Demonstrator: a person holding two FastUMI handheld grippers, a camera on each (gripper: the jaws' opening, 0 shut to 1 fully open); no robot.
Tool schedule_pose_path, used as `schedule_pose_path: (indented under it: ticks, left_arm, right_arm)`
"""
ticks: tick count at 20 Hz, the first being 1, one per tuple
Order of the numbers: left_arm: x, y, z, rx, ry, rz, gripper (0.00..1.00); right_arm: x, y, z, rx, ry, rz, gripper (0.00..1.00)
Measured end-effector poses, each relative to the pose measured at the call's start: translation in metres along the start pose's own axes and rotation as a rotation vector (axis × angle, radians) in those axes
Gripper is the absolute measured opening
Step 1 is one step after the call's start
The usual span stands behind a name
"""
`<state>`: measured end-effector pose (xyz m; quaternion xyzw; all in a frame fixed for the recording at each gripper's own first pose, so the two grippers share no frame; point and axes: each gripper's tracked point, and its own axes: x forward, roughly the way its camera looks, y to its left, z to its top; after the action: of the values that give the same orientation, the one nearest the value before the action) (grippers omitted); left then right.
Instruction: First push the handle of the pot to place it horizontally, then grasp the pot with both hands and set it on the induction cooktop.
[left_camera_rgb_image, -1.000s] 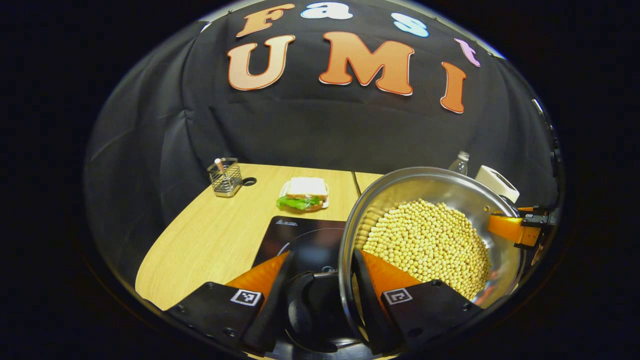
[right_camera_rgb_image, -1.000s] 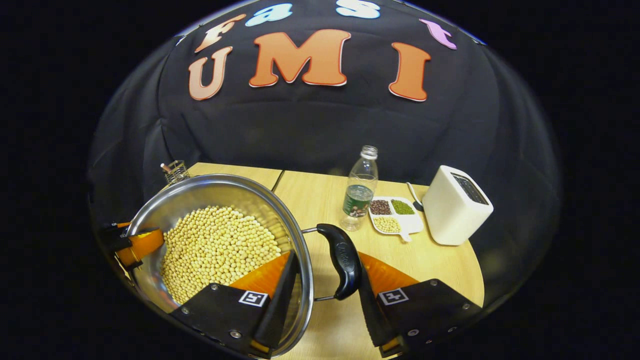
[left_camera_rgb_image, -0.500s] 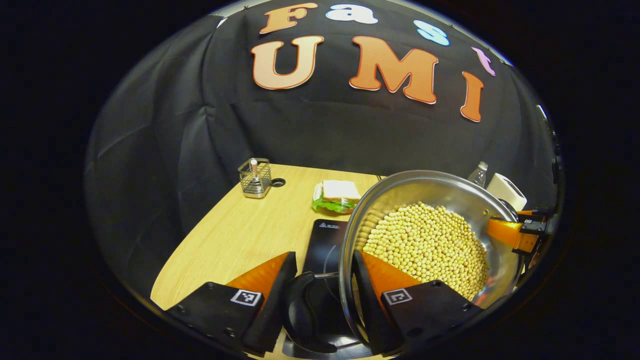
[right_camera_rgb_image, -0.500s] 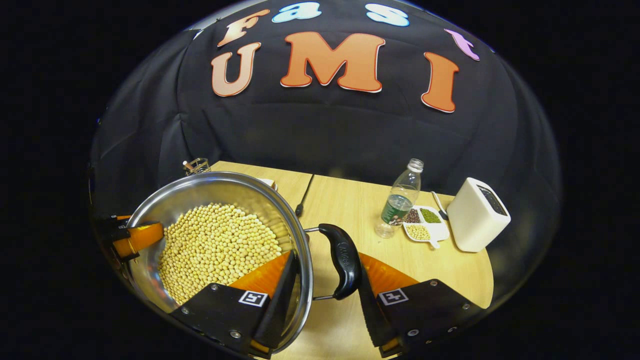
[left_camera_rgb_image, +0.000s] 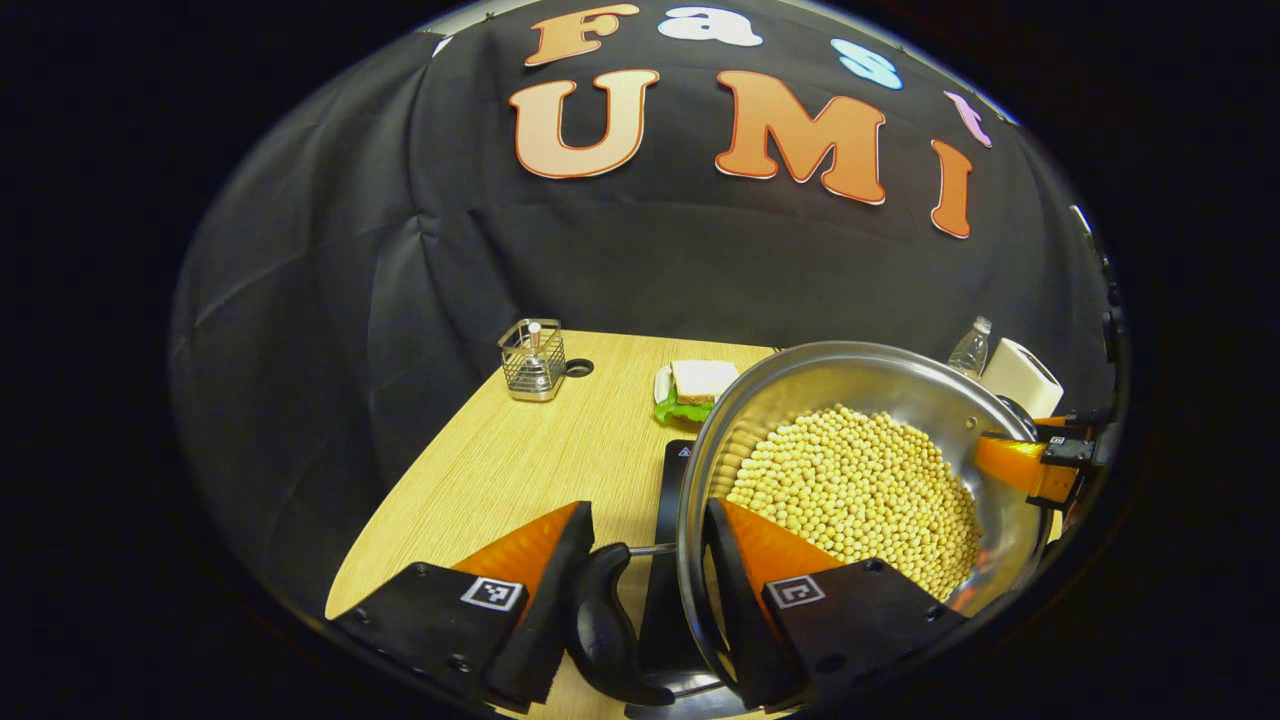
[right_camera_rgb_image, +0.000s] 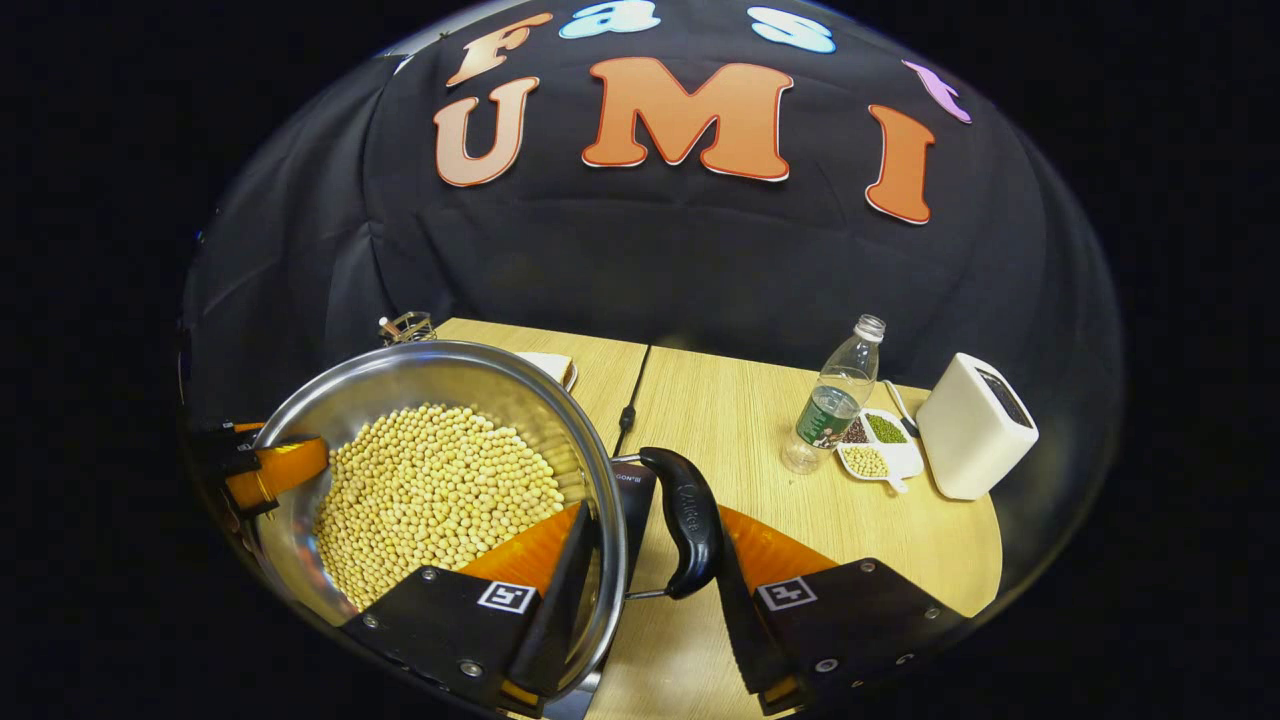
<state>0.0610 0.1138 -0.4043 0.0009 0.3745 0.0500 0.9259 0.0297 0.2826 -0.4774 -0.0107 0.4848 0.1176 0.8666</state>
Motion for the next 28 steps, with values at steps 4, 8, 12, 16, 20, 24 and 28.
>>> schedule_pose_path:
  ticks: [4, 8, 12, 16, 20, 24, 28]
  left_arm:
    - [0.005, -0.001, 0.0, 0.014, 0.005, -0.015, 0.74]
    - [0.012, -0.002, -0.003, 0.029, 0.01, -0.038, 0.74]
    - [0.018, -0.004, -0.005, 0.033, 0.024, -0.051, 0.74]
    - [0.023, -0.006, -0.006, 0.046, 0.027, -0.057, 0.74]
    - [0.026, -0.008, -0.007, 0.053, 0.035, -0.056, 0.72]
    - [0.028, -0.01, -0.009, 0.054, 0.052, -0.057, 0.72]
    - [0.03, -0.009, -0.01, 0.032, 0.065, -0.053, 0.75]
  right_arm:
    - [0.006, -0.007, -0.003, -0.003, 0.01, -0.013, 0.66]
    - [0.014, -0.009, -0.008, 0.003, 0.019, -0.026, 0.66]
    - [0.021, -0.012, -0.014, 0.0, 0.025, -0.038, 0.66]
    - [0.027, -0.015, -0.019, 0.006, 0.028, -0.04, 0.66]
    - [0.036, -0.017, -0.029, 0.019, 0.054, -0.042, 0.66]
    - [0.045, -0.018, -0.034, 0.022, 0.07, -0.042, 0.66]
    - [0.053, -0.015, -0.035, 0.029, 0.072, -0.044, 0.66]
